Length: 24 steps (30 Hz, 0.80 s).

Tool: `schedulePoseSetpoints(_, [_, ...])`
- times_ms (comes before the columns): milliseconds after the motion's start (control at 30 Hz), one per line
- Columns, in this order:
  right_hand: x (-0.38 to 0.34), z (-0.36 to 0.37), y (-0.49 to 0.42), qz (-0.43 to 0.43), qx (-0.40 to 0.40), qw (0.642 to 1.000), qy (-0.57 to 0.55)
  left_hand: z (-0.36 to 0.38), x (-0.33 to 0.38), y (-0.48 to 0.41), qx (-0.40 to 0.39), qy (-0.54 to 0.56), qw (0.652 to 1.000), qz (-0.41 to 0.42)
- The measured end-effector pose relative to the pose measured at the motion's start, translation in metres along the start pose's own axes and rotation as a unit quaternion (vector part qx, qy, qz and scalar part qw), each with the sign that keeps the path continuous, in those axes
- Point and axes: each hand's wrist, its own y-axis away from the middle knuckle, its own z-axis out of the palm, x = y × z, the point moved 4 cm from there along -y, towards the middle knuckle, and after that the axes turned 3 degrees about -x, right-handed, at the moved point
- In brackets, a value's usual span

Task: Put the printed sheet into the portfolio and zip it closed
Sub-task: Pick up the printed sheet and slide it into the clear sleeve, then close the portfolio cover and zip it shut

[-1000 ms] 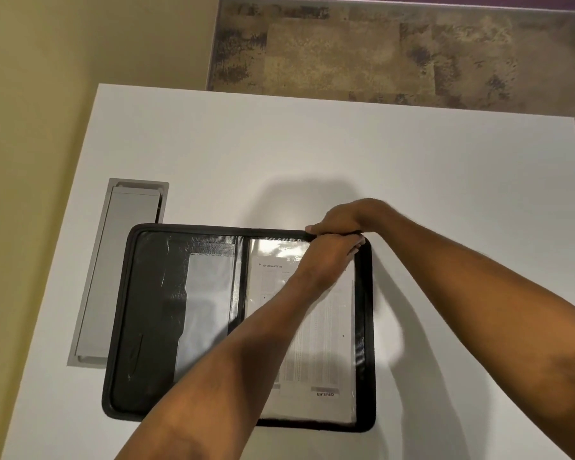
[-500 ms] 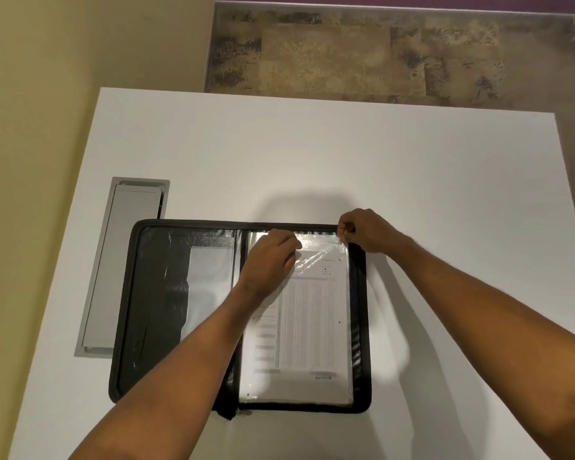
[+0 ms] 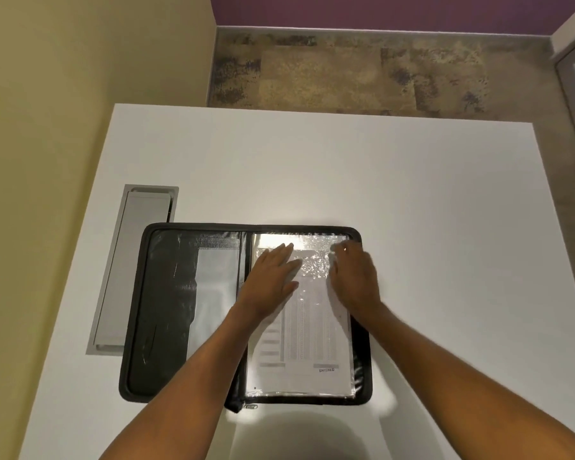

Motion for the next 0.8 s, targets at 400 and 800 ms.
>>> schedulePoseSetpoints(400, [-0.04, 0.068, 0.177, 0.029, -0.177, 0.982, 0.052, -0.048, -0.117, 0.169, 0.175, 0.034, 0.874, -0.453])
schedulePoseSetpoints(800, [-0.03, 0.068, 0.203, 0.072, -0.146, 0.985, 0.066, -0.052, -0.145, 0.202, 0.133, 0.074, 0.82, -0.551])
